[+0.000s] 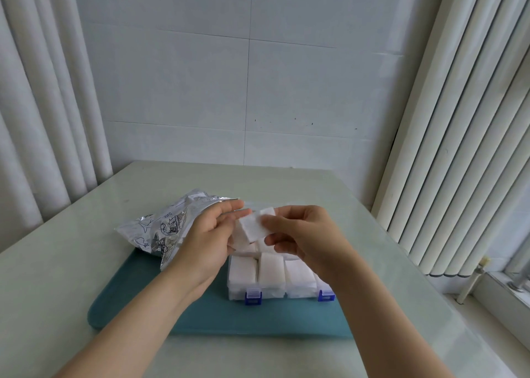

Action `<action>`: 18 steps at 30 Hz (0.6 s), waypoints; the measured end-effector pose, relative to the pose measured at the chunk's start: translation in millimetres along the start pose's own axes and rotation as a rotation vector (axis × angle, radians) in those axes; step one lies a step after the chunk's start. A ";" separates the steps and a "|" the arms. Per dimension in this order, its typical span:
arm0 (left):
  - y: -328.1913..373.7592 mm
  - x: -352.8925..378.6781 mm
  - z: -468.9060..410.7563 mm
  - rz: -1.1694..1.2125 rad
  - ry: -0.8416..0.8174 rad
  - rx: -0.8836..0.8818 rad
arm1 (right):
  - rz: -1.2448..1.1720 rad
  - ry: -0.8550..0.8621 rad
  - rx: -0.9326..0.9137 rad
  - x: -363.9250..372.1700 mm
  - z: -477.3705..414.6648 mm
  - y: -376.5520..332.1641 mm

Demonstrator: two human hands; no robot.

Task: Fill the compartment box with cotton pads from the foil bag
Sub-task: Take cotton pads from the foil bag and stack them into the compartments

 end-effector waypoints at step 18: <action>8.2 3.5 1.0 0.333 -0.052 -0.175 | 0.338 0.173 -0.303 5.4 -9.3 3.6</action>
Point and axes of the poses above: each hand's wrist, its own z-axis away from the middle knuckle, its own x-axis out of the palm, y = z × x, the point moved 3 cm from there along -z, towards the middle knuckle
